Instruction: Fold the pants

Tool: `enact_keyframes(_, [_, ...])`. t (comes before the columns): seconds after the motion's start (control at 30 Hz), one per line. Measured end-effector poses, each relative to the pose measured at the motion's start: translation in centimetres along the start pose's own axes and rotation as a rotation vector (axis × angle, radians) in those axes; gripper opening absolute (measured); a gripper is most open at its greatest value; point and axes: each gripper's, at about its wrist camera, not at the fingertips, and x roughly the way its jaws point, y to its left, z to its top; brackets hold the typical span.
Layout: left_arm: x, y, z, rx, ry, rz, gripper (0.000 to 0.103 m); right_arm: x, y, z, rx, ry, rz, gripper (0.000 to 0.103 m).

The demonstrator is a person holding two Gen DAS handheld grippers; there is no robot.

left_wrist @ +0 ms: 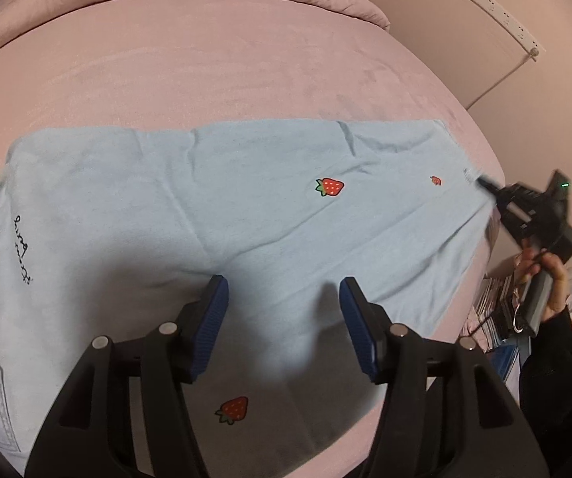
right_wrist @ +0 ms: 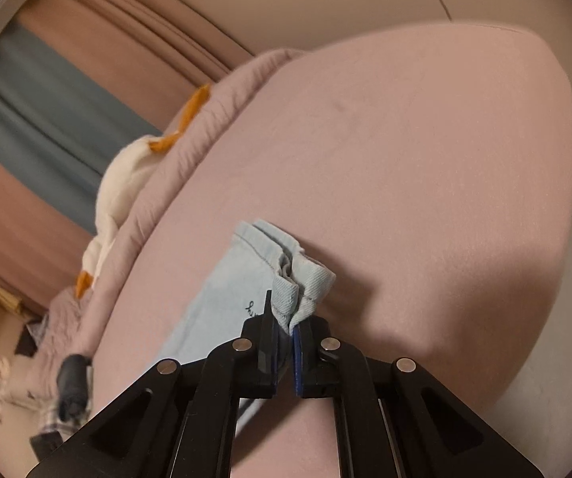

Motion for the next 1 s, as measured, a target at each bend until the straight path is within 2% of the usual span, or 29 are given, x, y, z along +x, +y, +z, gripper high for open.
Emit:
enact_keyframes(0.07, [-0.1,0.2,-0.1,-0.014,-0.004,-0.011,0.058,2.1,-1.5,-0.6,0.051,0.08,-0.041,0.005])
enact_keyframes(0.13, [-0.1,0.5,-0.1,-0.039,-0.006,-0.031,0.058,1.9,-2.0,-0.8,0.086,0.057,-0.008,0.005])
enact_keyframes(0.2, [-0.6,1.1,0.0,-0.09,-0.006,-0.066,0.058,1.3,-0.8,-0.6,0.046,0.039,-0.031,0.005])
enact_keyframes(0.3, [-1.6,1.9,0.0,-0.162,-0.018,-0.137,0.058,-0.5,4.7,-0.6,-0.172,-0.03,-0.058,0.005])
enact_keyframes(0.37, [-2.6,2.4,-0.3,-0.213,-0.04,-0.202,0.058,-2.3,10.4,-1.7,-0.399,-0.081,-0.058,0.005])
enact_keyframes(0.4, [-3.1,2.6,-0.3,-0.24,-0.05,-0.244,0.058,-2.8,12.3,-2.4,-0.471,-0.093,-0.052,0.005])
enact_keyframes(0.5, [-4.2,2.6,-0.3,-0.285,-0.082,-0.343,0.058,-4.2,19.5,-6.8,-0.731,-0.106,0.021,0.005])
enact_keyframes(0.6, [-4.7,2.8,-0.4,-0.348,-0.116,-0.493,0.059,-4.4,23.4,-11.5,-0.881,-0.094,0.096,0.005])
enact_keyframes(0.67, [-4.5,3.0,-0.4,-0.406,-0.131,-0.582,0.065,-4.3,25.3,-15.3,-0.994,-0.083,0.131,0.005])
enact_keyframes(0.73, [-4.4,4.1,-0.8,-0.472,-0.169,-0.571,0.069,-3.6,26.5,-19.0,-1.113,-0.064,0.139,0.005])
enact_keyframes(0.8, [-3.7,5.4,-1.2,-0.53,-0.162,-0.599,0.069,-2.0,27.5,-21.5,-1.179,-0.057,0.091,0.009])
enact_keyframes(0.87, [-2.6,6.7,-1.9,-0.613,-0.145,-0.664,0.07,-1.1,27.3,-22.7,-1.182,-0.002,0.115,0.009])
enact_keyframes(1.0, [-2.0,7.3,-2.4,-0.65,-0.143,-0.706,0.069,-0.4,27.2,-23.6,-1.173,0.041,0.12,0.009])
